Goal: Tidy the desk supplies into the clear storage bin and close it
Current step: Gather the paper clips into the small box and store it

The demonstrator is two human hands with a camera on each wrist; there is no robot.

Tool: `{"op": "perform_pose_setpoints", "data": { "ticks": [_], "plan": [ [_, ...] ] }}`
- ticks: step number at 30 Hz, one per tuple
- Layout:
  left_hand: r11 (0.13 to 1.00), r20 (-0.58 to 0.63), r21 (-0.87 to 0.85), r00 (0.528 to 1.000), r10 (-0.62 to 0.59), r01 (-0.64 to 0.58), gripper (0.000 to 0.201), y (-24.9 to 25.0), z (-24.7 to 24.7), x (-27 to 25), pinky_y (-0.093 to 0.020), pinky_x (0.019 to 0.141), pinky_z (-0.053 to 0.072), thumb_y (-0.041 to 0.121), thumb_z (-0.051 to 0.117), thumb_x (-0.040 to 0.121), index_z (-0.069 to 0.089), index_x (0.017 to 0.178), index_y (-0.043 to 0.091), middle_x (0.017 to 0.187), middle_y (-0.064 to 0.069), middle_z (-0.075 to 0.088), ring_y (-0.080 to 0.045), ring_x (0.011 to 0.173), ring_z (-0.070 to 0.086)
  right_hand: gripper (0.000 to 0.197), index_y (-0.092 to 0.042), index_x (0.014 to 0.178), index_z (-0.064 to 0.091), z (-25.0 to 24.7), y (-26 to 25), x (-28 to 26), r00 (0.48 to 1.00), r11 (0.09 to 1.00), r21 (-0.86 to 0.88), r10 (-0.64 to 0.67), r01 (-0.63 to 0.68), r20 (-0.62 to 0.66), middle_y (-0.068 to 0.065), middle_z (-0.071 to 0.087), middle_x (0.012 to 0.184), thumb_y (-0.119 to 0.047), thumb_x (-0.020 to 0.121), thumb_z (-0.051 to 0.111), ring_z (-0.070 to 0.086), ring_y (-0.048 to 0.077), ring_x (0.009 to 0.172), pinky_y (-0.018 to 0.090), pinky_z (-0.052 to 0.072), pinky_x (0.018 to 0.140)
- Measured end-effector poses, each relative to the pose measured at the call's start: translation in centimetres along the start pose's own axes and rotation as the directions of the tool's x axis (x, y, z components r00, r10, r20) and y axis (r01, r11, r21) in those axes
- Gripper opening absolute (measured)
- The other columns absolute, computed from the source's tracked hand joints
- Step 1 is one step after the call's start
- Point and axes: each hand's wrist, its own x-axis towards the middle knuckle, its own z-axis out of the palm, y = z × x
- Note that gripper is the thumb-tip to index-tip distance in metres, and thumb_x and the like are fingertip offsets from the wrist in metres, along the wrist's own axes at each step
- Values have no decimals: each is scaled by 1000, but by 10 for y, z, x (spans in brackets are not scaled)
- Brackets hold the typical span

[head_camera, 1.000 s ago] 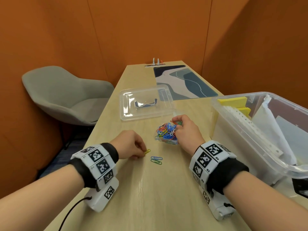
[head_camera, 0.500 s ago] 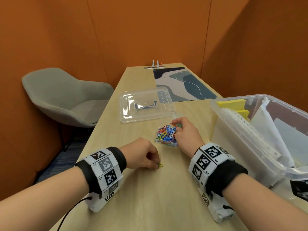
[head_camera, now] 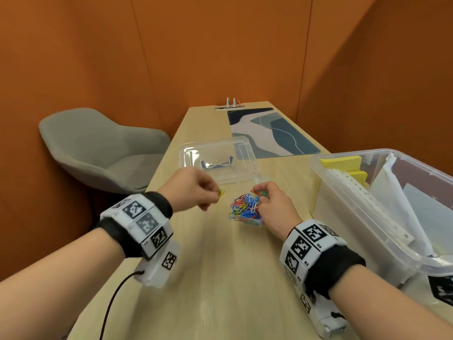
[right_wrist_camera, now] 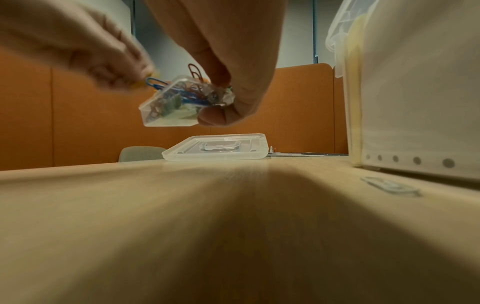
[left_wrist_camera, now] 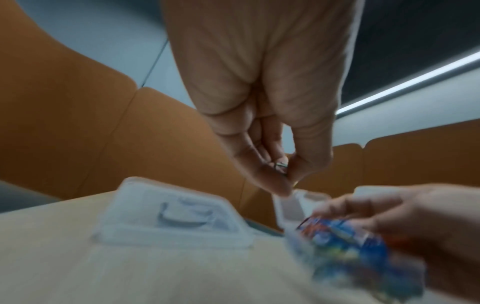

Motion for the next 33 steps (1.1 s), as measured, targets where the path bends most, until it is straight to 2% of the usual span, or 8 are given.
{"op": "perform_pose_setpoints", "data": {
  "ticks": [3, 6, 10, 13, 16, 19, 26, 33],
  "plan": [
    [993, 2, 36, 994, 112, -112, 5, 22, 6, 9, -12, 58, 50, 13, 69, 81, 73, 83, 11, 68, -8, 68, -13, 56, 60, 30, -17, 112, 54, 1, -1, -1, 1000, 999, 28, -19, 18, 16, 12, 54, 125, 0, 92, 38, 58, 28, 111, 28, 50, 83],
    [971, 29, 177, 987, 160, -163, 23, 24, 22, 9, -3, 59, 41, 23, 68, 83, 72, 104, 14, 89, 1, 69, -7, 71, 57, 30, -13, 116, 54, 0, -1, -1, 1000, 999, 36, -25, 24, 14, 13, 55, 123, -1, 93, 39, 58, 28, 110, 27, 49, 81],
    [979, -94, 105, 978, 187, -177, 25, 10, 23, -4, -3, 64, 40, 29, 70, 81, 70, 103, 18, 92, 5, 68, -4, 74, 57, 30, -13, 117, 54, -1, 0, -2, 999, 999, 41, -33, 33, 7, 11, 55, 124, -2, 93, 39, 57, 27, 111, 35, 51, 90],
    [999, -177, -43, 984, 8, -16, 23, -3, 19, -9, -14, 63, 46, 31, 62, 87, 66, 106, 18, 95, 0, 66, -7, 71, 56, 31, -13, 117, 55, 1, -2, -1, 996, 996, 70, -66, 62, 63, 1, 56, 107, -1, 94, 38, 60, 18, 92, 18, 52, 64],
    [867, 139, -395, 953, -270, 303, 30, -2, 23, -16, -29, 62, 55, 38, 46, 95, 54, 118, 20, 105, -7, 61, -18, 75, 60, 26, -16, 109, 57, 3, -4, -5, 983, 984, 158, -110, 87, 145, -9, 48, 78, -1, 94, 40, 57, 10, 67, 16, 48, 50],
    [622, 387, -624, 879, -279, 473, 41, 2, 28, -21, -29, 54, 59, 49, 38, 94, 51, 123, 23, 107, -10, 61, -23, 76, 65, 27, -26, 90, 51, 4, -6, -8, 970, 968, 220, -162, 121, 181, -2, 49, 77, 0, 93, 46, 58, 16, 60, 29, 53, 55],
    [541, 316, -704, 885, -343, 461, 41, 5, 39, -21, -16, 39, 46, 60, 36, 90, 58, 103, 28, 83, 0, 63, -8, 47, 63, 27, -30, 81, 42, 1, -7, -12, 964, 943, 309, -187, 123, 188, 14, 55, 88, -9, 92, 55, 60, 15, 61, 20, 53, 47],
    [525, 262, -725, 884, -388, 446, 38, 7, 47, -27, -11, 31, 37, 54, 37, 93, 55, 92, 20, 77, -5, 65, -12, 38, 62, 21, -16, 103, 61, 1, -6, -14, 967, 969, 87, -239, 232, 89, 2, 61, 89, -30, 96, 46, 62, 21, 78, 29, 46, 68]
  ]
}}
